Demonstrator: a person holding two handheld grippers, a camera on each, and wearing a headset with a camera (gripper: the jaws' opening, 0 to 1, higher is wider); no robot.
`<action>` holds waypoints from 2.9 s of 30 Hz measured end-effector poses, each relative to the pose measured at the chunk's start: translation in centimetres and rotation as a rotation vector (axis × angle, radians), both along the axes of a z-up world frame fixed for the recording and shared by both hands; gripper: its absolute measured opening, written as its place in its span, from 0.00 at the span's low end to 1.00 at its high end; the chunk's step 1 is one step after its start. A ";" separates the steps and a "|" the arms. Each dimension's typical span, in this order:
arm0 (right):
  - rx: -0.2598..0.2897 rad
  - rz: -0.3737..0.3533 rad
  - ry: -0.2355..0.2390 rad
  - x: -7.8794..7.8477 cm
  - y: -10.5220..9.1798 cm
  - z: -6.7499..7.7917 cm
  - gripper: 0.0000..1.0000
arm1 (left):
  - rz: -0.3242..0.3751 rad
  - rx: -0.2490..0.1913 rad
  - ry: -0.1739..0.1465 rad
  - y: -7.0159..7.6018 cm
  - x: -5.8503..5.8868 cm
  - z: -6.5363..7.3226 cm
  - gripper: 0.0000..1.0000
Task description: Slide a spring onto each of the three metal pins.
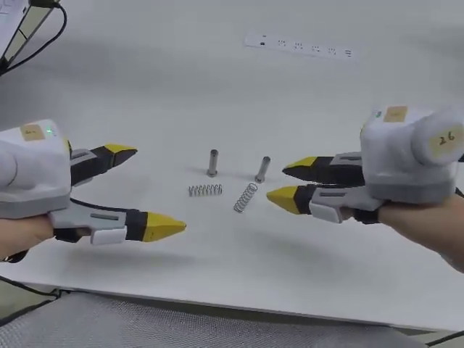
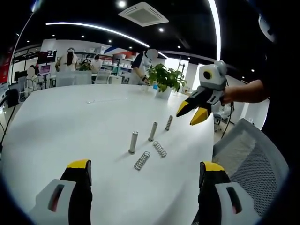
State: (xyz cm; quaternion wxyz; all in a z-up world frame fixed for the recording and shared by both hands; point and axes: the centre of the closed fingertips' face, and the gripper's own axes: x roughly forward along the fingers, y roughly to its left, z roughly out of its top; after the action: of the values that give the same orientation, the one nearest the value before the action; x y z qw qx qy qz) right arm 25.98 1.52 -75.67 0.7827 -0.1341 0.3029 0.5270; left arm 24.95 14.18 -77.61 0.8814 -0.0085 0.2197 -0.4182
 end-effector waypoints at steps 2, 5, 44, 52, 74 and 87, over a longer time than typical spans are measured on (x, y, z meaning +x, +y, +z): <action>0.012 -0.026 0.041 0.0 0.4 -0.4 0.27 | 0.002 0.000 0.002 0.1 0.1 0.0 0.93; 0.016 -0.086 0.121 0.1 0.7 -1.4 0.26 | 0.005 0.000 0.000 0.2 0.2 0.0 0.93; -0.077 -0.475 0.341 2.9 2.1 -8.4 0.30 | 0.027 -0.003 0.023 1.1 -0.2 -1.0 0.90; -0.175 -0.431 0.246 2.8 2.0 -8.9 0.28 | 0.028 -0.005 0.026 1.1 -0.2 -1.0 0.90; -0.282 -0.294 0.135 2.2 0.1 -9.7 0.11 | 0.008 -0.009 0.021 0.3 -0.1 -0.8 0.89; -0.307 -0.222 0.106 2.1 0.0 -9.7 0.08 | -0.005 -0.005 0.022 0.0 -0.8 -0.7 0.88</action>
State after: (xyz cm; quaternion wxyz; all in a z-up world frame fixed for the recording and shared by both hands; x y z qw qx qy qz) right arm 28.07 1.47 -85.40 0.7893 -0.1896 0.4336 0.3912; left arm 24.17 14.22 -78.29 0.8778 -0.0149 0.2284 -0.4208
